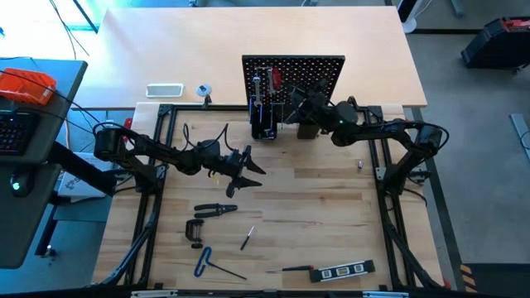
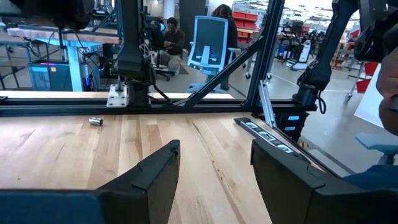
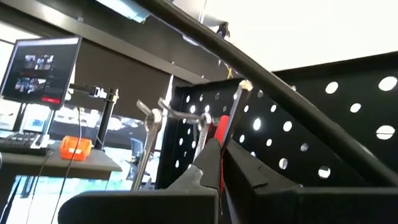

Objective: Hang tools onto peg board
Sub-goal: Put the Allen wrench into the right bin on the pegboard

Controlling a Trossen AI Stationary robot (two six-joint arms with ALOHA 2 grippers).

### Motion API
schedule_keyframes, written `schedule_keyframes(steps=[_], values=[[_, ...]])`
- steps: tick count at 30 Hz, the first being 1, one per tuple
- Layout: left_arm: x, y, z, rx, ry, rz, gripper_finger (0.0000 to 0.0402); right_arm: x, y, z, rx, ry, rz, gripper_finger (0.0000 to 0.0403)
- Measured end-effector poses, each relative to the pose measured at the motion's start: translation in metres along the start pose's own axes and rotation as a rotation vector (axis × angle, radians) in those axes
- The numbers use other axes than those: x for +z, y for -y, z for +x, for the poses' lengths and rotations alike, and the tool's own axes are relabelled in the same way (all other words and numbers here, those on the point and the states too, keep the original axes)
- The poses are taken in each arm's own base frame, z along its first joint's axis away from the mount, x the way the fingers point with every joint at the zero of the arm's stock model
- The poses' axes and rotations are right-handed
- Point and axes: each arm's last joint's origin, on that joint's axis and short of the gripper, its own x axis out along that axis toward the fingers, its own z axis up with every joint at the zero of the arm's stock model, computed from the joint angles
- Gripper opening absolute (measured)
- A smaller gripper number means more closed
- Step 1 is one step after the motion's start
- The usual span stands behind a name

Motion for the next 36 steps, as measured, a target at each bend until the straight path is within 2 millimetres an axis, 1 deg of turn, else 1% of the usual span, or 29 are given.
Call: schedule_keyframes(steps=[12, 15, 18, 22, 27, 31, 34, 36], values=[[0.000, 0.000, 0.000, 0.000, 0.004, 0.002, 0.0190, 0.010, -0.013, -0.003, -0.019, 0.046, -0.069, 0.0000], [0.003, 0.000, 0.000, -0.002, 0.034, 0.015, 0.0190, 0.022, -0.017, -0.004, -0.029, 0.067, -0.104, 0.0000], [0.007, 0.000, 0.000, -0.003, 0.070, 0.032, 0.0190, 0.037, -0.019, -0.010, -0.039, 0.091, -0.127, 0.0000], [0.011, 0.000, -0.001, 0.010, 0.112, 0.051, 0.0190, 0.057, -0.022, -0.027, -0.031, 0.115, -0.107, 0.0000], [0.021, -0.001, -0.002, 0.061, 0.206, 0.100, 0.0190, 0.074, -0.028, -0.059, 0.046, 0.147, -0.039, 0.0000], [0.040, -0.003, -0.001, 0.111, 0.333, 0.156, 0.0190, 0.077, -0.034, -0.086, 0.190, 0.175, 0.074, 0.0000], [0.055, -0.005, 0.006, 0.118, 0.382, 0.196, 0.0190, 0.073, -0.040, -0.100, 0.273, 0.188, 0.140, 0.0000], [0.066, -0.008, 0.013, 0.118, 0.414, 0.218, 0.0190, 0.071, -0.044, -0.106, 0.313, 0.182, 0.162, 0.0000]])
